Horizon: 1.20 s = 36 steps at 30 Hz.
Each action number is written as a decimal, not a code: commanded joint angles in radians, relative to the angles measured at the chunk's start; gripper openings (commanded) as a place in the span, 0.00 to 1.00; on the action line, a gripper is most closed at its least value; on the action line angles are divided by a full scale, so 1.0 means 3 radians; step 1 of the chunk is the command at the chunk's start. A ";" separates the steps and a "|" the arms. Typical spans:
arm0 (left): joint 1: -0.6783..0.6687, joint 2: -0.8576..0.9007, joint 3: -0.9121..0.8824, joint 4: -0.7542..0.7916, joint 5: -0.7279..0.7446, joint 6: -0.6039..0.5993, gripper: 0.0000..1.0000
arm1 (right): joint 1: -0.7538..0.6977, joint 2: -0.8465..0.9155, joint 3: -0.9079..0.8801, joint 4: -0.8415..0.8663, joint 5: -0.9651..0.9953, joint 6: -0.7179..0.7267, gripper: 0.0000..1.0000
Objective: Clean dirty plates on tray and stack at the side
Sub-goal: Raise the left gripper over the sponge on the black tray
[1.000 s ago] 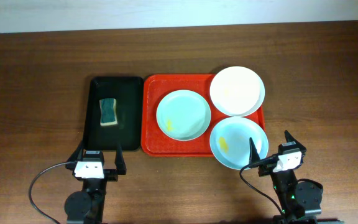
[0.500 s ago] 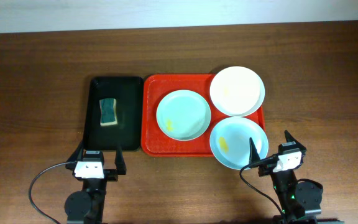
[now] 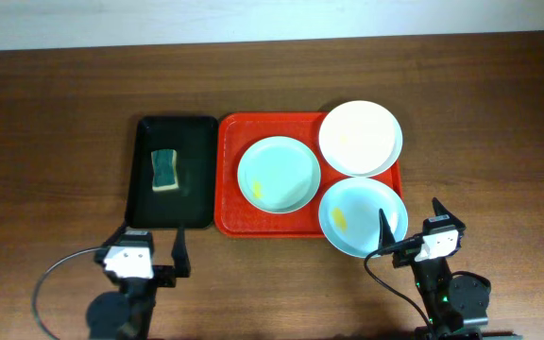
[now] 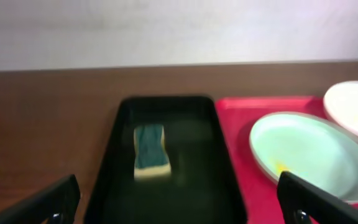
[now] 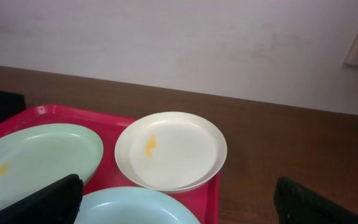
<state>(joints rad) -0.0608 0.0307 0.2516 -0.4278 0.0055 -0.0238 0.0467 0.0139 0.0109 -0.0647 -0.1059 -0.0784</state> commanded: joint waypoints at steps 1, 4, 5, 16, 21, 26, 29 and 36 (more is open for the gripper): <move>-0.0013 0.0313 0.0692 -0.0234 0.0061 -0.0267 0.99 | 0.0018 -0.0019 -0.0018 -0.0023 0.0017 0.0014 0.99; -0.0013 0.0806 0.1242 -0.0524 0.0164 -0.0306 0.99 | 0.0018 -0.0019 -0.0018 -0.0023 0.0017 0.0014 0.99; -0.0013 0.0985 0.1419 -0.0615 0.0228 -0.0306 0.99 | 0.0018 -0.0019 -0.0018 -0.0023 0.0017 0.0014 0.98; -0.0013 0.3989 0.4215 -0.3037 0.0713 -0.0304 0.99 | 0.0018 -0.0019 -0.0018 -0.0023 0.0017 0.0014 0.99; -0.0013 0.4813 0.4779 -0.3390 0.0717 -0.0305 0.99 | 0.0018 -0.0019 -0.0018 -0.0023 0.0017 0.0014 0.98; -0.0011 0.5164 0.4780 -0.3356 0.0637 -0.0305 1.00 | 0.0018 -0.0019 -0.0018 -0.0023 0.0017 0.0014 0.99; -0.0005 0.5254 0.4780 -0.3141 0.0604 -0.0305 0.79 | 0.0018 -0.0019 -0.0018 -0.0023 0.0017 0.0013 0.98; -0.0006 0.5264 0.4780 -0.2338 0.0605 -0.0308 0.51 | 0.0018 -0.0019 -0.0018 -0.0023 0.0017 0.0014 0.99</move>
<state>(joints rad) -0.0608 1.6073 1.6672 -1.1831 0.1909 -0.1173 0.0467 0.0139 0.0109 -0.0650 -0.1059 -0.0780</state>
